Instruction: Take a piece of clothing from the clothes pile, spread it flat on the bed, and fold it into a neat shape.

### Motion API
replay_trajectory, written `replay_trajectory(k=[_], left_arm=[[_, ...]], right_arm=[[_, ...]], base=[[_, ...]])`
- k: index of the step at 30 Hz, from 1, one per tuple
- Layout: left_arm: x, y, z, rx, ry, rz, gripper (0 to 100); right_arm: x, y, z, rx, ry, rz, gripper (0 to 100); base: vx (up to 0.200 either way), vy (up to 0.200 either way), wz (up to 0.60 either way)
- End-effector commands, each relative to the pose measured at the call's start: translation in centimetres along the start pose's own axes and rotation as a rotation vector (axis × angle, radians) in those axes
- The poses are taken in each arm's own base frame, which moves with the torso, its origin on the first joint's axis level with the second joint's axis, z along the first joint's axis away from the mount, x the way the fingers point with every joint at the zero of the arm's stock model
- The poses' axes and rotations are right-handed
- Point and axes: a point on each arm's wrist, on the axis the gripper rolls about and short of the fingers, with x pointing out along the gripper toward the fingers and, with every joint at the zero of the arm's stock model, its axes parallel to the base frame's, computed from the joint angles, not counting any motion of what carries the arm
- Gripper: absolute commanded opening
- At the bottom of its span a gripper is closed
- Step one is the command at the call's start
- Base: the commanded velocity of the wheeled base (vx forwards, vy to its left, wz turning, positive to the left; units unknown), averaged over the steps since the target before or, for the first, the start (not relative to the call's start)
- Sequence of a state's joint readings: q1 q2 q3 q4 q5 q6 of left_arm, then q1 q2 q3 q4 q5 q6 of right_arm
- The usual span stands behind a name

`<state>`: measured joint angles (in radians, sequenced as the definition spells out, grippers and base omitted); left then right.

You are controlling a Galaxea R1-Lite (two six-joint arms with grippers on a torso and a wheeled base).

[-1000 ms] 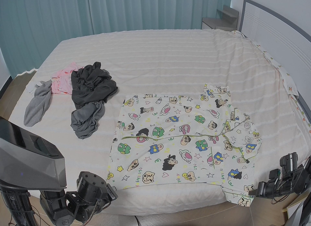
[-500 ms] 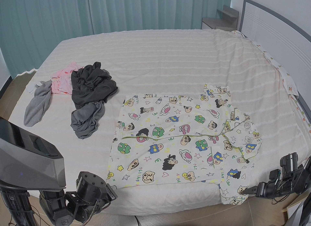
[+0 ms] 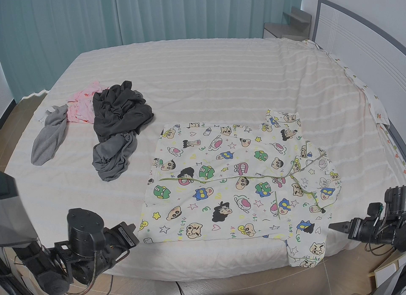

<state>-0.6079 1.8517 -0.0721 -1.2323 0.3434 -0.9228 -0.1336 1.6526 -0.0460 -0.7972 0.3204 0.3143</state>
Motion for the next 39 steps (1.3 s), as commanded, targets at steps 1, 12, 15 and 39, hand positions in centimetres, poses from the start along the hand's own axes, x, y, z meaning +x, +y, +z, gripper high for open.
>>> replay_trajectory(k=[1,12,15,39], left_arm=[[-2.5,-1.3,2.3,-0.012,-0.107,-0.127,0],[-0.3,-4.7,4.3,0.017,-0.105,-0.251,0],[0.1,-5.0,4.4,0.043,-0.111,-0.253,0],[0.4,-4.3,3.3,0.074,-0.073,-0.218,0]], right_arm=[[-2.5,2.3,3.8,-0.08,-0.216,0.076,100],[-3.1,5.9,10.9,0.049,-0.291,0.192,100],[-2.2,5.5,10.8,0.071,-0.25,0.194,100],[11.1,4.2,19.0,0.26,-0.266,0.19,100]], base=[[0.0,0.0,0.0],[0.164,0.0,0.0],[0.2,0.0,0.0],[0.1,0.0,0.0]])
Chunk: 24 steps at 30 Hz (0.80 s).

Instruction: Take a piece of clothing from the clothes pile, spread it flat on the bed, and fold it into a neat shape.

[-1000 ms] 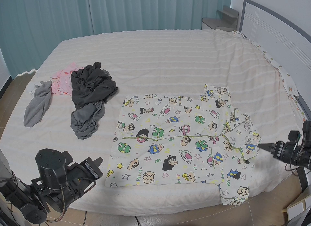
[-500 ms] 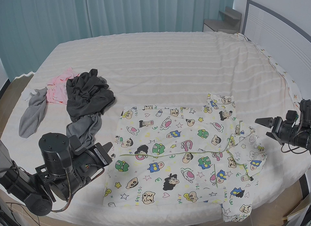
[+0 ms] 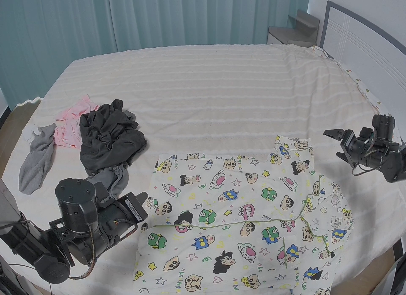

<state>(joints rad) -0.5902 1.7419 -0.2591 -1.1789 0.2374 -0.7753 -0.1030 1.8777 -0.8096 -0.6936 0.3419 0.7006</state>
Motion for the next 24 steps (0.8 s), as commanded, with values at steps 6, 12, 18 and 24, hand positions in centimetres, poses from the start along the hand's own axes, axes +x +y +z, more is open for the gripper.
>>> replay_trajectory(k=[6,12,18,24], left_arm=[[0.0,0.3,-0.7,0.01,0.026,0.017,0],[-0.1,0.3,-0.8,0.011,0.03,0.015,0],[-0.1,0.3,-0.8,0.01,0.03,0.015,0],[-0.2,0.3,-0.7,0.01,0.029,0.016,0]], right_arm=[[10.0,-2.6,1.2,0.049,0.095,-0.095,100],[13.3,-4.0,0.6,-0.021,0.117,-0.171,100],[14.7,-4.0,-0.3,-0.038,0.124,-0.179,100],[15.8,-3.0,-0.7,-0.056,0.124,-0.15,100]], base=[[0.0,0.0,0.0],[0.0,0.0,0.0],[0.0,0.0,0.0],[0.0,0.0,0.0]])
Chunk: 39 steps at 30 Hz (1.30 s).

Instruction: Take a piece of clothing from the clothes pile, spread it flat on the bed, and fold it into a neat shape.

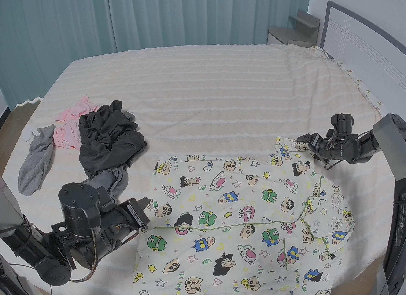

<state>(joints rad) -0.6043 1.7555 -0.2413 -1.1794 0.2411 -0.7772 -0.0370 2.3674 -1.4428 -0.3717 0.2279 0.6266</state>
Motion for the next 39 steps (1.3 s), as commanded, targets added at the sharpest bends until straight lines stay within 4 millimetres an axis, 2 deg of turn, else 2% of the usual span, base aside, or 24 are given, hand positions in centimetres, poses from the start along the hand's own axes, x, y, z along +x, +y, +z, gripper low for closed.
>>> replay_trajectory(k=[1,2,13,23,28,39], left_arm=[[-0.1,0.1,-0.1,0.001,0.003,0.003,0],[-0.1,0.1,-0.1,0.001,0.004,0.006,0],[-0.1,0.1,-0.1,0.001,0.005,0.005,0],[-0.1,0.1,-0.1,0.001,0.004,0.001,0],[-0.2,0.1,-0.1,0.001,0.003,0.003,0],[-0.2,0.1,-0.1,-0.01,0.006,0.001,0]], right_arm=[[1.1,0.2,-0.8,-0.007,0.016,0.007,100],[1.1,0.7,-0.9,-0.014,0.019,0.012,0],[1.2,0.7,-0.6,-0.047,-0.027,-0.021,0],[1.3,2.7,2.1,-0.078,-0.219,0.043,0],[2.4,3.2,3.3,-0.086,-0.291,0.059,0],[3.9,3.4,4.2,-0.121,-0.341,0.064,0]], base=[[0.0,0.0,0.0],[0.0,0.0,0.0],[0.0,0.0,0.0],[0.0,0.0,0.0],[0.0,0.0,0.0],[0.0,0.0,0.0]])
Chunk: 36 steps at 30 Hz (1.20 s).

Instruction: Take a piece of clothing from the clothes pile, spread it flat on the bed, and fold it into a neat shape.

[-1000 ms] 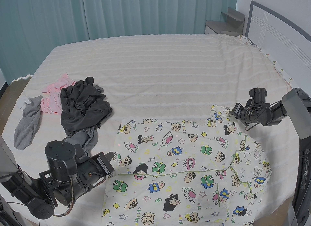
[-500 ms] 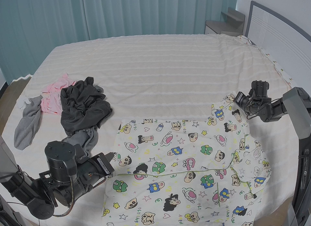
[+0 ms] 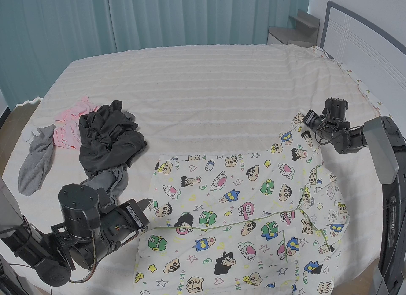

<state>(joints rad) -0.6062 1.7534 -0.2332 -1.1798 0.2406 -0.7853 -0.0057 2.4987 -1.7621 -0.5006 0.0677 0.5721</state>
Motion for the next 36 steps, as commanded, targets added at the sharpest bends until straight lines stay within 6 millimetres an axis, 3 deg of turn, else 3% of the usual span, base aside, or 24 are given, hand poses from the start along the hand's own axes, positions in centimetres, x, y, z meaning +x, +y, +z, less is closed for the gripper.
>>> replay_trajectory(k=[1,7,8,11,16,19,20,21,25,31,32,34,35,36], left_arm=[[0.0,0.0,0.0,-0.004,0.002,0.0,0],[0.1,0.1,-0.1,-0.002,0.003,0.006,0],[0.1,0.1,-0.1,-0.002,0.002,0.007,0],[0.2,0.0,0.0,-0.003,-0.001,0.004,0],[1.1,-0.2,0.7,-0.019,-0.027,-0.002,0],[3.6,0.2,2.7,-0.022,-0.092,0.037,0],[3.6,0.2,2.7,-0.022,-0.092,0.037,0],[5.8,0.7,4.2,-0.014,-0.101,0.093,0],[9.9,0.8,7.6,-0.023,-0.054,0.202,0],[14.2,0.8,9.4,-0.03,0.066,0.226,0],[14.2,0.8,9.4,-0.03,0.066,0.226,100],[16.3,1.2,9.2,-0.03,0.089,0.244,100],[16.3,1.2,9.2,-0.03,0.089,0.244,100],[18.0,1.7,8.8,-0.028,0.105,0.254,100]], right_arm=[[1.0,-0.4,-0.3,-0.011,-0.012,-0.008,0],[1.1,-0.8,-0.8,-0.029,0.003,-0.019,0],[1.1,-0.9,-0.8,-0.03,0.005,-0.022,100],[0.9,-1.2,-0.9,-0.027,0.015,-0.035,100],[-2.2,-1.0,0.0,-0.019,0.048,-0.059,100],[-3.9,-1.1,0.6,-0.01,0.06,-0.08,100],[-3.9,-1.1,0.6,-0.01,0.06,-0.08,100],[-5.5,-1.2,0.3,0.0,0.09,-0.095,100],[-8.3,-1.4,-0.7,0.003,0.141,-0.106,100],[-12.0,-2.1,-1.5,0.007,0.117,-0.105,100],[-12.0,-2.1,-1.5,0.007,0.117,-0.105,100],[-13.6,-2.3,-2.1,0.013,0.107,-0.101,100],[-13.6,-2.3,-2.1,0.013,0.107,-0.101,100],[-13.6,-2.3,-2.1,0.013,0.107,-0.101,100]], base=[[0.0,0.0,0.0],[0.0,0.0,0.0],[0.0,0.0,0.0],[0.0,0.0,0.0],[0.0,0.0,0.0],[0.0,0.0,0.0],[0.0,0.0,0.0],[0.0,0.0,0.0],[0.0,0.0,0.0],[0.0,0.0,0.0],[0.0,0.0,0.0],[0.0,0.0,0.0],[0.0,0.0,0.0],[0.0,0.0,0.0]])
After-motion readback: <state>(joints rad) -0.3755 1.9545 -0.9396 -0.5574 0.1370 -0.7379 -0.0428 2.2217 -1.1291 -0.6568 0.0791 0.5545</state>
